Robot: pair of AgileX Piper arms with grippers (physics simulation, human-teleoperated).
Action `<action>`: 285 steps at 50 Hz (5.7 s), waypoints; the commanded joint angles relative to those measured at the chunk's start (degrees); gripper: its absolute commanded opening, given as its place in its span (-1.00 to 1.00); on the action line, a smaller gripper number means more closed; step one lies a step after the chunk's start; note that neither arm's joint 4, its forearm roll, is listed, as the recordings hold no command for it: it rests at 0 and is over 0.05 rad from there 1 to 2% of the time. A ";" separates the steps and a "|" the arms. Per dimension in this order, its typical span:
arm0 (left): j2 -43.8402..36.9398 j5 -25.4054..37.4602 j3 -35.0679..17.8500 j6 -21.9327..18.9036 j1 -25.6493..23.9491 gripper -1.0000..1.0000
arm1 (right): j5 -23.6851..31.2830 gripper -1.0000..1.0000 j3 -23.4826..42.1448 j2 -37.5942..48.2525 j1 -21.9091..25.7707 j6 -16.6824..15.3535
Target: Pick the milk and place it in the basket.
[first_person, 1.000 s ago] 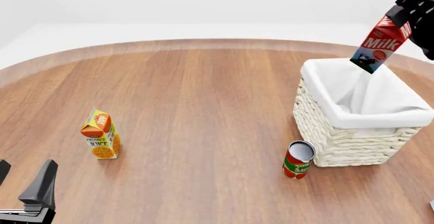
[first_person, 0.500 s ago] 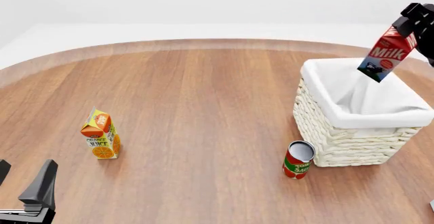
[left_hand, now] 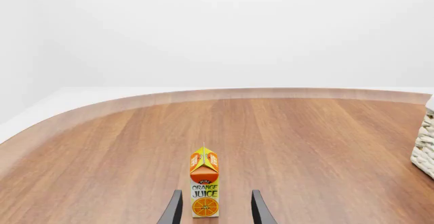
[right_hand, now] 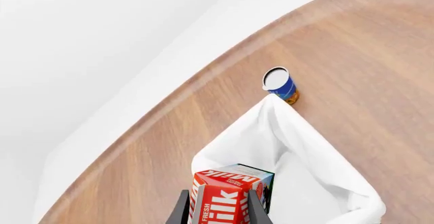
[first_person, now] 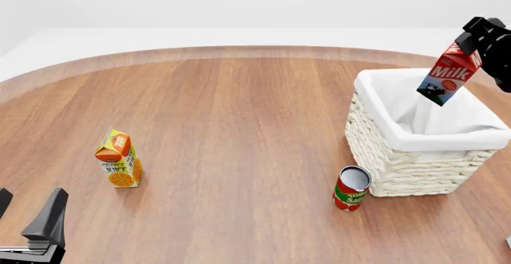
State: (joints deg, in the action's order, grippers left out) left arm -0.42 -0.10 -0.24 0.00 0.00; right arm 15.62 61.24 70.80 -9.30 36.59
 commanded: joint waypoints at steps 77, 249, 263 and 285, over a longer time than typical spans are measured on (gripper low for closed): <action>0.00 0.00 0.00 0.00 0.00 1.00 | -4.93 -1.00 -2.98 2.91 -1.66 -0.32; 0.00 0.00 0.00 0.00 0.00 1.00 | -16.10 1.00 -3.97 19.19 0.93 0.28; 0.00 0.00 0.00 0.00 0.00 1.00 | -15.67 1.00 -3.67 18.59 1.69 0.53; 0.00 0.00 0.00 0.00 0.00 1.00 | -16.18 1.00 -2.82 13.76 3.43 -1.80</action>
State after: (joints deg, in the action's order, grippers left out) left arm -0.42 -0.10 -0.24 0.00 0.00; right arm -0.23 57.70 87.59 -6.80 36.31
